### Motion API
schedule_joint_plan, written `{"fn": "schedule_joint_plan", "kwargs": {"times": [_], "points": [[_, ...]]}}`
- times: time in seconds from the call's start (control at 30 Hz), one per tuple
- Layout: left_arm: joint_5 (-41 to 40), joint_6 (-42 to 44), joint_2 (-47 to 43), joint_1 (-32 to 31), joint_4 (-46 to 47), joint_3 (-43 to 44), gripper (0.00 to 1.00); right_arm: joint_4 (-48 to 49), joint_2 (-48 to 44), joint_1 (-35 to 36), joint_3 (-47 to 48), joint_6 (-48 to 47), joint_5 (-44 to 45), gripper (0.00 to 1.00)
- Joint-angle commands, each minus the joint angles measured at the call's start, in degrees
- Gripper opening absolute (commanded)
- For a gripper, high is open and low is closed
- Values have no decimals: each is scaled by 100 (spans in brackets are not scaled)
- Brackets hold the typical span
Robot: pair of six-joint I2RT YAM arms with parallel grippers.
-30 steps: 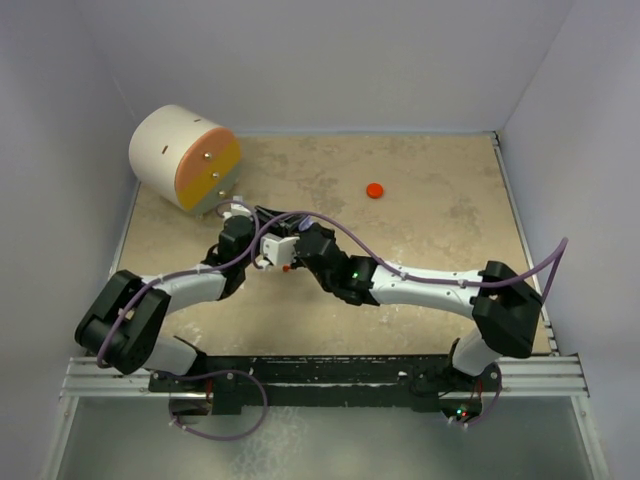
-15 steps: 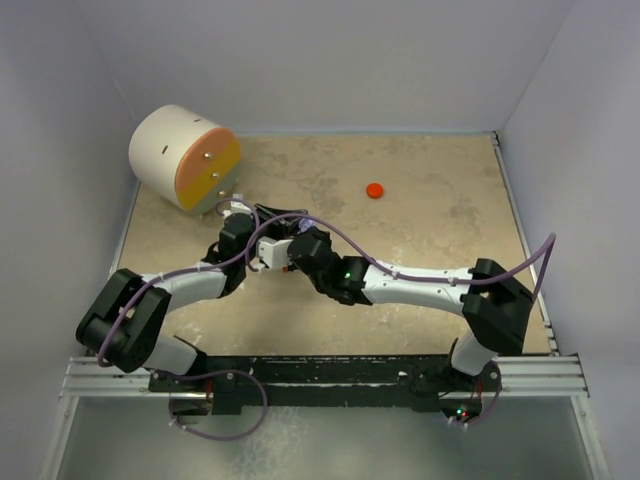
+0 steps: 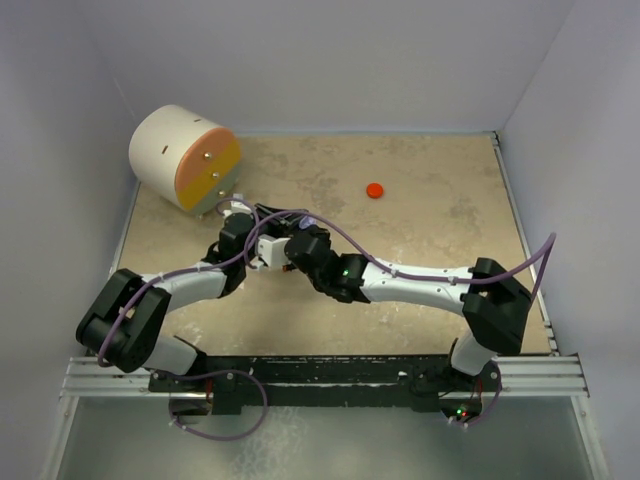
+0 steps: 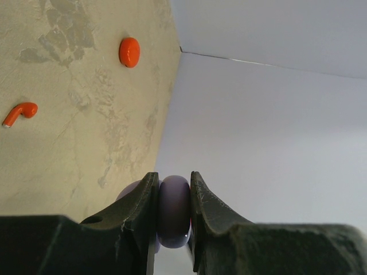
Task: Insert the wireless bluetooth earbuds into the charging case
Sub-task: Place the earbud in the charging case.
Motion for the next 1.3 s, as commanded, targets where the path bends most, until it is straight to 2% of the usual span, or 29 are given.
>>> {"fn": "schedule_joint_plan", "kwargs": {"times": [0.0,0.03,0.2,0.37,0.5,0.7,0.77,0.9,1.03,1.27], "points": [[-63,-48,-55,-1,580,309,0,-135,-205,43,162,309,-196,61],[-67,-52,-54,-1,574,316,0,-125,-247,39,161,335,-261,71],[-84,-53,-18,-1,570,297,0,244,-578,31,74,353,-280,76],[-123,-69,21,3,628,238,0,531,-1017,-21,5,504,-201,92],[-129,-79,37,40,717,155,0,492,-1293,-155,-13,987,-138,100],[-96,-24,-66,189,927,-9,0,418,-1590,-509,-231,2650,885,100],[-118,103,-148,201,864,-20,0,322,-1723,-645,-278,3427,907,100],[-165,265,-233,201,801,-40,0,309,-1940,-1055,-347,4304,217,100],[-85,360,-230,201,915,-73,0,700,-1931,-1160,-448,4469,-25,100],[20,630,-334,202,1114,-232,0,784,-1617,-1755,-381,4905,-909,100]]}}
